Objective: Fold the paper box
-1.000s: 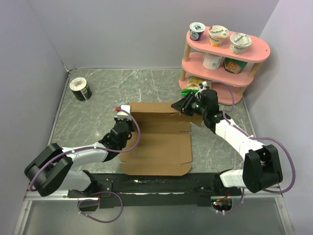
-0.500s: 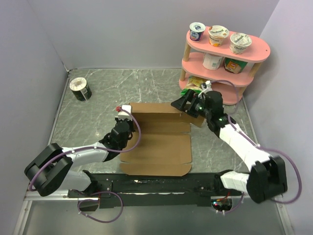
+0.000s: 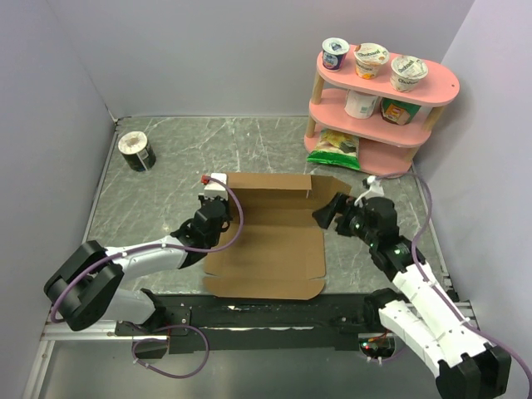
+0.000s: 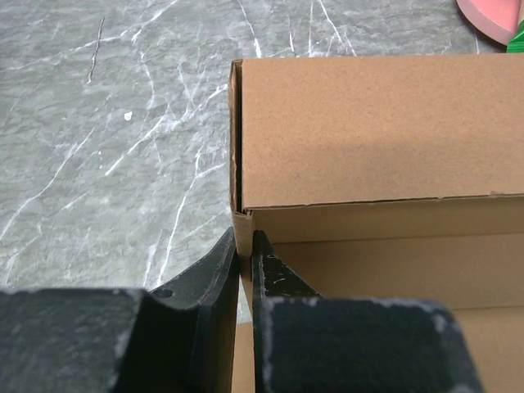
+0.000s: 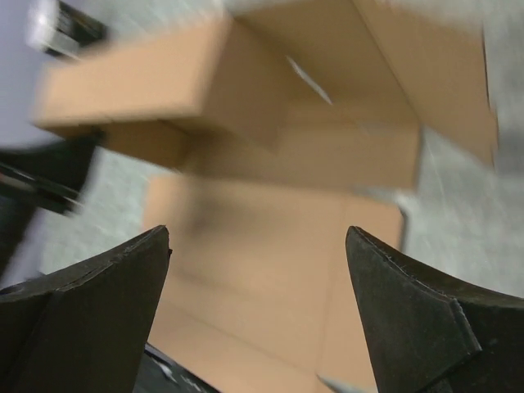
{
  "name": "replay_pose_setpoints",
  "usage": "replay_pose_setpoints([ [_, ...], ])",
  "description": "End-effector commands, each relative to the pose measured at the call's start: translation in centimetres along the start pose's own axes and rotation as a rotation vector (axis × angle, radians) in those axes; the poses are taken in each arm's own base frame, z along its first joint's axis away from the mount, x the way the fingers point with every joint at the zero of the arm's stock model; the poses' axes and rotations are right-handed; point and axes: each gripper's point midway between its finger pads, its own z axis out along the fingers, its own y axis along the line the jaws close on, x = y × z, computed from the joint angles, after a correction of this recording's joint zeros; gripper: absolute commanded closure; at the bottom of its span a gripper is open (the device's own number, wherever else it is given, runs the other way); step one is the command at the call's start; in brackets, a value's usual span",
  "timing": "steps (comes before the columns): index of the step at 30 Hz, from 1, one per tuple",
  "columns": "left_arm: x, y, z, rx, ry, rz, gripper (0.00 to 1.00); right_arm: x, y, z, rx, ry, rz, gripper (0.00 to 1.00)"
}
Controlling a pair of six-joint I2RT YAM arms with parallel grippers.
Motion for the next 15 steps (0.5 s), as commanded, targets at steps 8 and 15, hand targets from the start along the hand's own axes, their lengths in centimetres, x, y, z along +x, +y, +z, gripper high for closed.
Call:
replay_pose_setpoints([
  [8, 2.0, -0.1, -0.1, 0.012, 0.078, 0.03, 0.96, 5.3, -4.2, 3.7, 0.107, 0.11, 0.112, 0.17],
  [15, 2.0, -0.3, -0.1, 0.027, 0.087, 0.03, 0.96, 5.3, -6.3, 6.8, 0.151, 0.076, 0.191, 0.2],
])
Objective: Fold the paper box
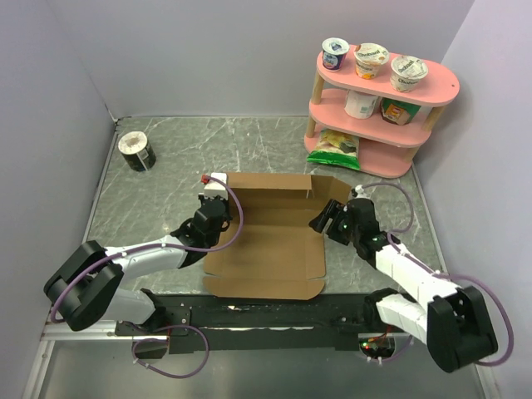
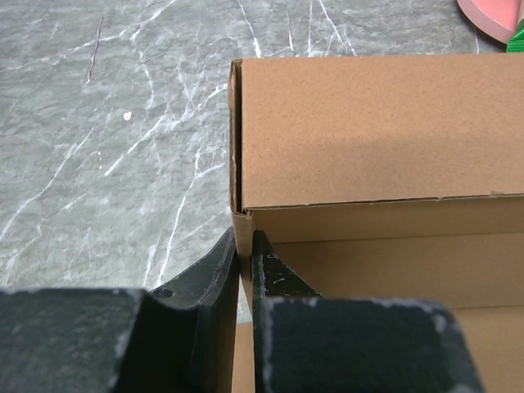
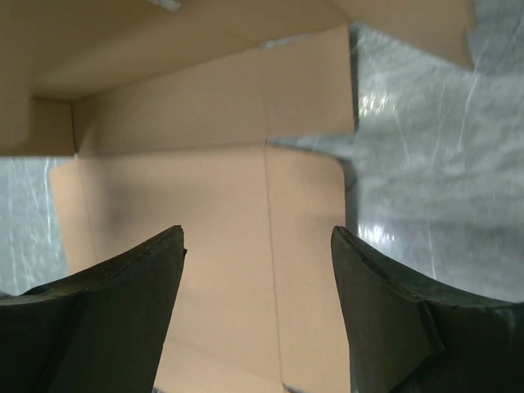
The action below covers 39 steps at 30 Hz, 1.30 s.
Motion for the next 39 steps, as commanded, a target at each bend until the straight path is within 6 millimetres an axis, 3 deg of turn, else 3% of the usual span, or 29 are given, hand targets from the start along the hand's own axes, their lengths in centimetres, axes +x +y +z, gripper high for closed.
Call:
replay_pose_setpoints([
  [1, 2.0, -0.3, -0.1, 0.027, 0.083, 0.027, 0.96, -2.9, 0.6, 1.6, -0.034, -0.135, 0.063, 0.2],
  [11, 2.2, -0.5, -0.1, 0.036, 0.091, 0.031, 0.96, -4.1, -2.5, 3.8, 0.107, -0.174, 0.053, 0.25],
  [17, 2.3, -0.5, 0.1, 0.039, 0.094, 0.034, 0.96, -4.0, -2.7, 5.5, 0.11, -0.149, -0.007, 0.25],
  [26, 2.3, -0.5, 0.1, 0.041, 0.095, 0.033, 0.96, -3.5, -1.1, 6.9, -0.014, -0.134, -0.048, 0.3],
  [39, 2.4, -0.6, 0.2, 0.045, 0.099, 0.038, 0.96, -4.5, 3.2, 5.7, -0.255, -0.255, -0.214, 0.34],
])
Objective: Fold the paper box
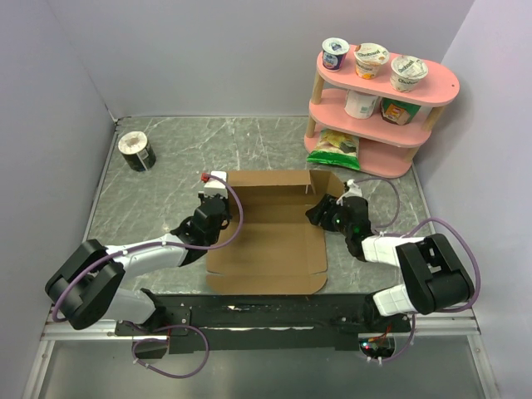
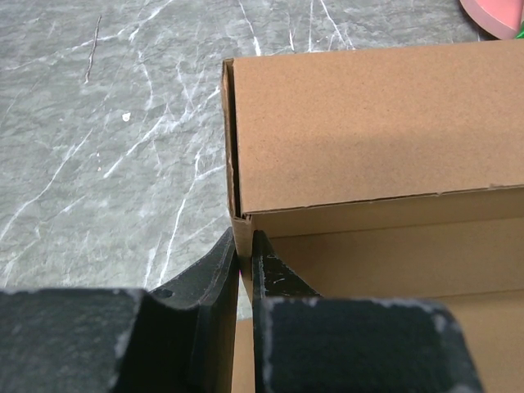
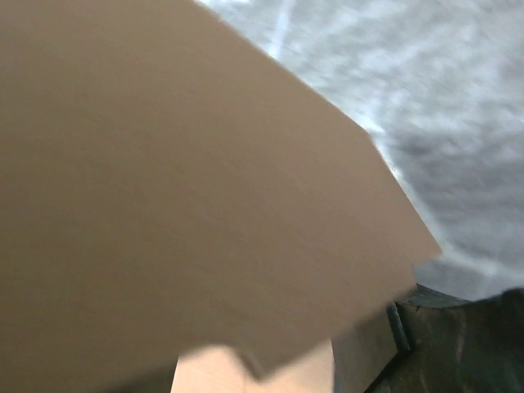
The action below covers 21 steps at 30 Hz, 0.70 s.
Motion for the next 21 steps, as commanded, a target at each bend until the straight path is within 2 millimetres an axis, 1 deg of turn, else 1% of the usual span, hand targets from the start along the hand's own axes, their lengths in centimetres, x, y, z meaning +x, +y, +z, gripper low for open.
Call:
replay_pose_setpoints([
  [1, 2.5, -0.6, -0.2, 0.039, 0.09, 0.038, 0.96, -2.6, 3.8, -0.2, -0.162, -0.121, -0.101, 0.34],
  [3, 2.5, -0.7, -0.2, 0.041, 0.092, 0.04, 0.96, -2.7, 4.4, -0.1, -0.186, -0.13, -0.114, 0.34],
  [6, 2.5, -0.7, -0.1, 0.039, 0.094, 0.04, 0.96, -2.8, 4.4, 0.1, -0.169, -0.137, -0.114, 0.34],
  [8, 2.5, -0.7, -0.1, 0.039, 0.094, 0.04, 0.96, -2.7, 3.6, 0.0, -0.115, -0.135, -0.093, 0.3],
  [9, 2.5, -0.7, -0.1, 0.039, 0.094, 0.04, 0.96, -2.9, 2.5, 0.1, -0.052, -0.142, -0.076, 0.27],
  [10, 2.6, -0.7, 0.0, 0.039, 0.096, 0.041, 0.97, -2.5, 1.7, 0.0, -0.013, -0.123, -0.084, 0.21],
  [12, 2.6, -0.6, 0.1, 0.042, 0.099, 0.034, 0.98, -2.5, 0.8, -0.1, 0.052, -0.107, -0.076, 0.13],
  [13, 2.4, -0.6, 0.1, 0.044, 0.095, 0.028, 0.99, -2.3, -0.3, -0.3, 0.109, -0.094, -0.077, 0.09],
  [14, 2.2, -0.2, 0.2, 0.04, 0.092, 0.023, 0.99, -2.4, -0.5, -0.4, 0.13, -0.095, -0.075, 0.08],
  [18, 1.3, 0.0, 0.0, 0.062, 0.07, 0.001, 0.99, -2.2, -1.8, -0.8, 0.198, -0.098, -0.054, 0.05],
  [21, 0.9, -0.2, -0.2, 0.092, 0.061, 0.002, 0.99, -2.4, -1.6, -0.5, 0.193, -0.092, -0.06, 0.05],
])
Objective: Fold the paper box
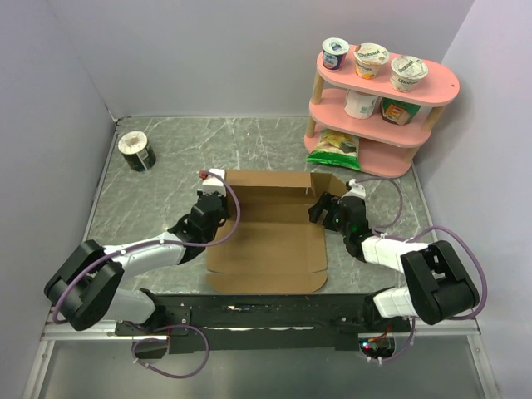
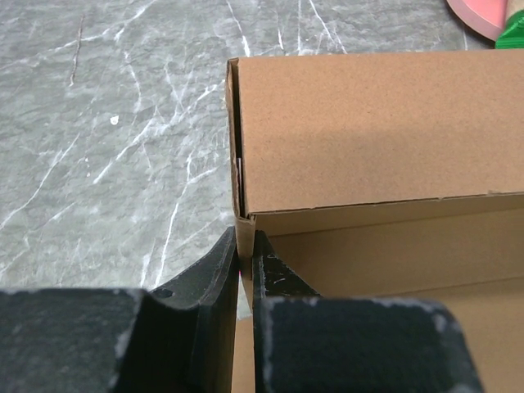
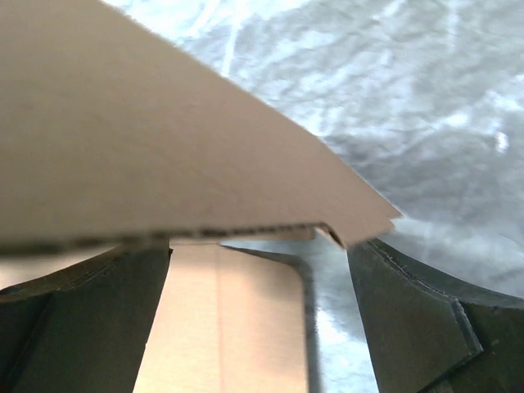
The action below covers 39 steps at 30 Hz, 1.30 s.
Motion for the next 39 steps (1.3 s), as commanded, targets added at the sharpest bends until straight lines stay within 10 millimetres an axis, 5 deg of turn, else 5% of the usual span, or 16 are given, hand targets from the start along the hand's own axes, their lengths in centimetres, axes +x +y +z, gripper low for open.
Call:
replay_pose_setpoints([
  [1, 1.2, -0.4, -0.7, 0.071, 0.052, 0.016, 0.99, -0.8, -0.4, 0.5, 0.058, 0.0, -0.011, 0.05],
  [7, 0.6, 0.3, -0.9, 0.089, 0.045, -0.008, 0.99, -0.2, 0.2, 2.0, 0.05, 0.051, -0.003, 0.06],
  [14, -0.2, 1.2, -1.3, 0.146, 0.034, -0.112, 0.98, 0.6, 0.7, 1.5, 0.012, 0.066, 0.045, 0.05],
  [19, 0.7, 1.4, -0.8, 0.127, 0.065, -0.117, 0.67, 1.4, 0.7, 0.9, -0.004, 0.08, 0.066, 0.05],
  [23, 1.1, 2.0, -0.4, 0.09, 0.064, -0.157, 0.59, 1.7, 1.4, 0.6, -0.05, 0.08, 0.08, 0.05],
  [28, 1.9, 1.8, 0.1, 0.099, 0.067, -0.216, 0.36, 1.8, 1.8, 0.3, -0.074, 0.085, 0.081, 0.05],
  [35, 2.0, 1.0, 1.4, 0.117, 0.013, -0.337, 0.49, 1.4, 2.4, -0.2, -0.101, 0.074, 0.078, 0.06],
  [39, 1.0, 1.0, 1.5, 0.127, -0.063, -0.393, 0.81, 1.0, 2.6, -1.1, -0.112, 0.057, 0.086, 0.05],
])
